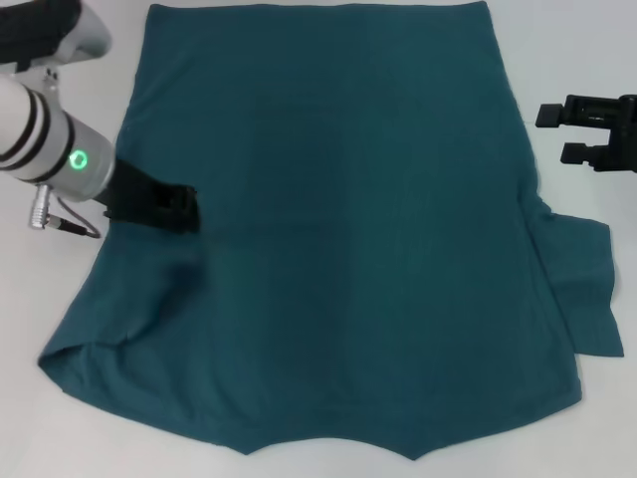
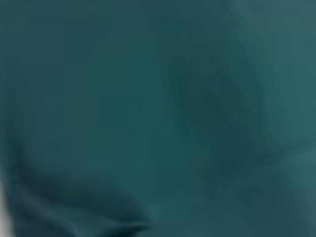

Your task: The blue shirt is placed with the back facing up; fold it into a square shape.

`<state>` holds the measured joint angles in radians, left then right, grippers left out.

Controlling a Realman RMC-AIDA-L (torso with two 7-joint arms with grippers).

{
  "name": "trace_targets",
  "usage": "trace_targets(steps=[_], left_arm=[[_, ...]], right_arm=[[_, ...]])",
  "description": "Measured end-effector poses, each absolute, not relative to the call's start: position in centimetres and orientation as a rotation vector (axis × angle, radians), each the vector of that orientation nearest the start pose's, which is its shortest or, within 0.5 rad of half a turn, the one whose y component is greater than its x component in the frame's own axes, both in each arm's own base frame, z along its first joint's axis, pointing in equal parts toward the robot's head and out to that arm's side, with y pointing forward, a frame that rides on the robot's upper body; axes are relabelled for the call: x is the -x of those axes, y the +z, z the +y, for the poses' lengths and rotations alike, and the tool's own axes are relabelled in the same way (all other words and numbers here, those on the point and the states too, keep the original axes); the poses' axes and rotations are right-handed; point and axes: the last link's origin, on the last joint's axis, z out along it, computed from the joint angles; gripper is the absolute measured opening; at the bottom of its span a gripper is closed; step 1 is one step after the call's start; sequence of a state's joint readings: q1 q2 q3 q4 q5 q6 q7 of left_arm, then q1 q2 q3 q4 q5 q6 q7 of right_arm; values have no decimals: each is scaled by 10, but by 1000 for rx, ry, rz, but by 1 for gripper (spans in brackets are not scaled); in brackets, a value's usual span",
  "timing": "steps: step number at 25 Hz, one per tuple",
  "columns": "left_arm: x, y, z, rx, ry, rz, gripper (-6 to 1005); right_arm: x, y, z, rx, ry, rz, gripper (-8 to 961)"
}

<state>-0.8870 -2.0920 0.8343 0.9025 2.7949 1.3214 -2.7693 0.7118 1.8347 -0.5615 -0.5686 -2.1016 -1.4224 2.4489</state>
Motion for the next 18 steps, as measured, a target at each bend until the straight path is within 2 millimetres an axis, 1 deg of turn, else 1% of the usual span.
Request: trace_targets(steps=[3, 4, 6, 8, 10, 12, 13, 15, 18], left_arm=[[192, 15, 423, 2309, 67, -1436, 56], [189, 15, 419, 2382, 17, -1405, 57], [189, 21, 412, 2452, -110, -1382, 138], [202, 35, 407, 2430, -258, -1433, 219], [220, 45, 400, 2386, -345, -1524, 307], [238, 52, 390, 2359, -416, -1612, 404], [246, 54, 380, 2377, -464, -1642, 452], [257, 57, 361, 2458, -539, -1606, 540], [268, 54, 327, 2653, -605, -1378, 659]], right_arm=[[-265, 100, 411, 2107, 750, 1789, 918], [-265, 100, 411, 2114, 744, 1784, 918], [-265, 98, 410, 2133, 726, 1769, 918], [-264, 98, 409, 2161, 712, 1746, 917], [-265, 98, 407, 2191, 701, 1711, 917], [-268, 98, 404, 2207, 698, 1680, 917], [-269, 99, 403, 2208, 698, 1674, 917], [-273, 101, 401, 2215, 691, 1651, 917], [-277, 103, 397, 2239, 641, 1616, 917]])
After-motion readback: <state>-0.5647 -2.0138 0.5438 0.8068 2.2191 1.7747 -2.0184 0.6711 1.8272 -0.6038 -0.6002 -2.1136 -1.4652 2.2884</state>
